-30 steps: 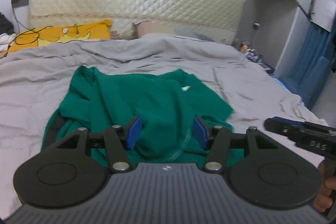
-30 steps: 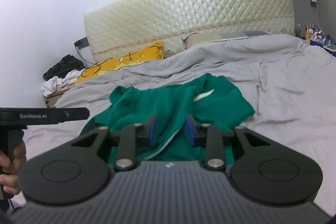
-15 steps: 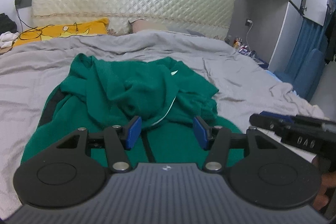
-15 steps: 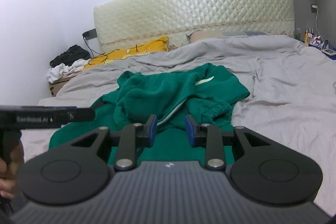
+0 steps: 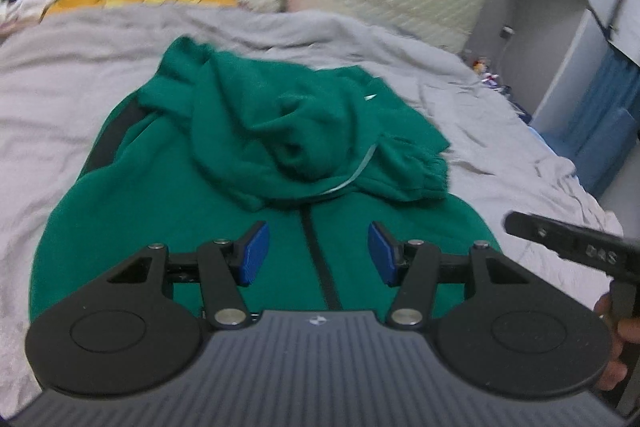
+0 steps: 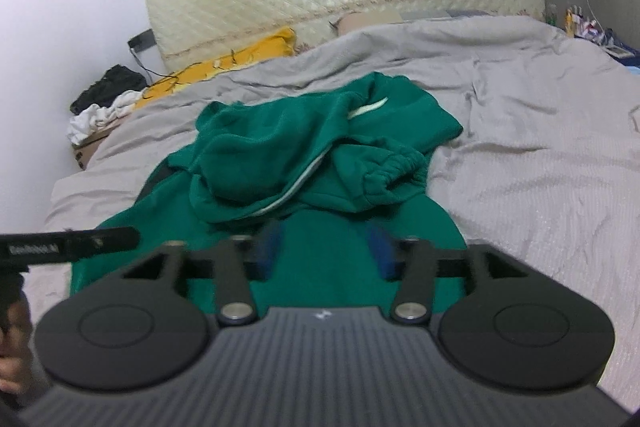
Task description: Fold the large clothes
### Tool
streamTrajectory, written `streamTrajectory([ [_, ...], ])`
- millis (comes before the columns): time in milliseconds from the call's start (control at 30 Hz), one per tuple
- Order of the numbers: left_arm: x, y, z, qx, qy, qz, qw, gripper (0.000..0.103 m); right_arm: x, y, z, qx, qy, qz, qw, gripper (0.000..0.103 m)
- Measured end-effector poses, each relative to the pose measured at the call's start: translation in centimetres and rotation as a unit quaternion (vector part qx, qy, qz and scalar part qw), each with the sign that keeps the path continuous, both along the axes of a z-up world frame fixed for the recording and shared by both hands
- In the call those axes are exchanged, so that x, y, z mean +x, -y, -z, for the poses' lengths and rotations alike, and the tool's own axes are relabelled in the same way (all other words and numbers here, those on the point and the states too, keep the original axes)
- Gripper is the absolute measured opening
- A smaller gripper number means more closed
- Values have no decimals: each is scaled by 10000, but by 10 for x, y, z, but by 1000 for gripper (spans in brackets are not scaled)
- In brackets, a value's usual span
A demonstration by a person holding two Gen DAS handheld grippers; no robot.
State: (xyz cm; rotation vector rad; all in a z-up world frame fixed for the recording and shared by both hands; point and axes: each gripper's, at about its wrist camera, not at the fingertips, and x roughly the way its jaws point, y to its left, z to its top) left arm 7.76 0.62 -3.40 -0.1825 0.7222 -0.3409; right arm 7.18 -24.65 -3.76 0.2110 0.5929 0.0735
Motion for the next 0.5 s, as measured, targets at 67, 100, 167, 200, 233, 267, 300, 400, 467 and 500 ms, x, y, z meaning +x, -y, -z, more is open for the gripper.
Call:
streamTrajectory([
  [67, 10, -13, 0, 0, -149, -134, 9998, 61, 3, 3, 2, -15, -50, 83, 10000, 78],
  [100, 16, -22, -1, 29, -224, -221, 9995, 62, 6, 6, 3, -32, -92, 143, 9999, 82],
  [167, 25, -39, -4, 60, -362, -404, 9985, 64, 11, 11, 6, -91, -226, 351, 9991, 83],
  [200, 29, -50, -4, 59, -427, -494, 9979, 67, 16, 16, 8, -106, -316, 475, 9983, 83],
  [233, 33, -59, -6, 64, -477, -575, 9972, 70, 21, 22, 11, -80, -422, 610, 9972, 84],
  [267, 37, -68, -6, 68, -540, -673, 9962, 73, 25, 29, 15, -20, -544, 755, 9957, 85],
  [300, 41, -79, -6, 64, -633, -779, 9949, 78, 29, 36, 18, 43, -647, 877, 9940, 85],
  [400, 52, -105, 2, 25, -937, -1100, 9895, 80, 38, 61, 30, 236, -988, 1410, 9848, 86],
  [467, 58, -121, 12, -34, -1149, -1287, 9850, 81, 40, 77, 37, 506, -1138, 1641, 9785, 86],
  [500, 64, -130, 19, -97, -1343, -1430, 9805, 82, 41, 83, 41, 668, -1213, 1716, 9754, 86],
])
